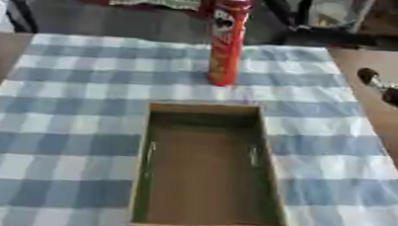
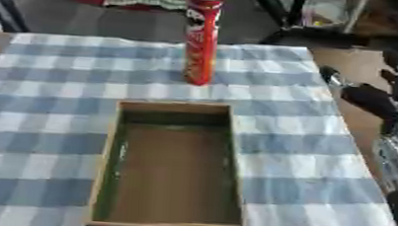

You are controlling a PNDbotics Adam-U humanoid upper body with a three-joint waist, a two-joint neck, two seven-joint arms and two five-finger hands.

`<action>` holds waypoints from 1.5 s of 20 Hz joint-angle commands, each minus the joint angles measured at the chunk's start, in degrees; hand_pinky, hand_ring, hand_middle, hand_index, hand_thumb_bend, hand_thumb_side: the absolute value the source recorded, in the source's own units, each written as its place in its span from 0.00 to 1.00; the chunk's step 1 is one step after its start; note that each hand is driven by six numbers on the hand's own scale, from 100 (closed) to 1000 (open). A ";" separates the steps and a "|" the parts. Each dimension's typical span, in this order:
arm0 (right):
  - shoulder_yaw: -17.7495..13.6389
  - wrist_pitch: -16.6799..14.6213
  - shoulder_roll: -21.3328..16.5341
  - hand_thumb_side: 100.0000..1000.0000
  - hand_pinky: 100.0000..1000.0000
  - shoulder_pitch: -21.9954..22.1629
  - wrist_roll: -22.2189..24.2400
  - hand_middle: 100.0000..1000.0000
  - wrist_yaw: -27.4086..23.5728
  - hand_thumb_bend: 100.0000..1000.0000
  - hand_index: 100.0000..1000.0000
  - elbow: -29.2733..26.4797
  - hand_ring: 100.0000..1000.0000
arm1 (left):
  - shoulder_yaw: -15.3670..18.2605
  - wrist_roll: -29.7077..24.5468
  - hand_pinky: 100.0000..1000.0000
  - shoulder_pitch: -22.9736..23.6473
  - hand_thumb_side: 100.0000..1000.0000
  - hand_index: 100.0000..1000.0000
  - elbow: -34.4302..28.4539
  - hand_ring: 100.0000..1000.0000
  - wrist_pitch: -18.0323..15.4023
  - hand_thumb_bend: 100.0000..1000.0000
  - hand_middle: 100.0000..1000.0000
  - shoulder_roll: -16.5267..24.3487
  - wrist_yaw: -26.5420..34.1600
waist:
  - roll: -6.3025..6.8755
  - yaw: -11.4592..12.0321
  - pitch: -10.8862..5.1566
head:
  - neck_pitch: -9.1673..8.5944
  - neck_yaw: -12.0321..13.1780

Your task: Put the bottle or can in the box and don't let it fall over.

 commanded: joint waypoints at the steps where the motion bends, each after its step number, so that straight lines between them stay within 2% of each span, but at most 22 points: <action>1: -0.26 -0.16 -0.93 0.00 0.83 -0.92 0.17 0.95 -0.35 0.60 0.90 -0.51 1.00 | 0.35 0.04 1.00 -0.30 0.55 0.78 -0.68 0.81 0.12 0.38 0.88 1.12 -0.10 | 0.06 -0.09 -1.17 | -0.18 0.31; 10: -0.20 -0.16 -0.93 0.00 0.83 -0.89 0.25 0.95 -0.44 0.60 0.90 -0.50 1.00 | 0.39 0.07 1.00 -0.13 0.55 0.78 -0.69 0.81 0.12 0.38 0.88 1.20 -0.14 | 0.05 -0.04 -1.16 | 0.55 0.00; 15: 0.73 0.29 -0.81 0.00 0.83 -2.59 1.35 0.95 -0.51 0.61 0.90 -0.12 1.00 | 0.30 -0.02 1.00 -0.17 0.55 0.78 -0.67 0.81 0.14 0.38 0.88 1.28 -0.12 | 0.11 0.09 -1.10 | 0.93 -0.45; 21: 3.19 1.85 -0.55 0.00 0.83 -8.40 4.30 0.95 -0.54 0.62 0.90 3.13 1.00 | 0.00 -0.32 1.00 -0.29 0.55 0.78 -0.56 0.81 0.24 0.38 0.88 1.27 -0.03 | 0.11 0.48 -1.02 | 0.81 -1.54; 26: 5.43 2.83 0.34 0.00 0.82 -14.47 6.68 0.95 -1.11 0.62 0.90 8.26 1.00 | -0.19 -0.55 1.00 -0.42 0.55 0.78 -0.48 0.81 0.30 0.38 0.88 1.25 0.03 | 0.06 0.89 -0.88 | 0.49 -2.14; 27: 5.79 2.85 0.62 0.00 0.82 -15.47 7.20 0.95 -1.11 0.66 0.90 9.36 1.00 | -0.21 -0.59 1.00 -0.45 0.55 0.78 -0.47 0.81 0.31 0.38 0.88 1.23 0.04 | 0.06 0.96 -0.83 | 0.35 -2.24; 28: 6.18 2.89 0.98 0.00 0.82 -16.58 7.74 0.95 -1.09 0.62 0.91 10.62 1.00 | -0.25 -0.63 1.00 -0.50 0.55 0.78 -0.46 0.81 0.32 0.38 0.88 1.20 0.05 | 0.05 1.05 -0.78 | 0.22 -2.39; 30: 6.79 2.77 1.76 0.00 0.82 -18.53 8.78 0.95 -0.95 0.62 0.91 13.21 1.00 | -0.31 -0.71 1.00 -0.58 0.55 0.78 -0.45 0.81 0.34 0.38 0.88 1.16 0.07 | 0.05 1.19 -0.66 | -0.07 -2.62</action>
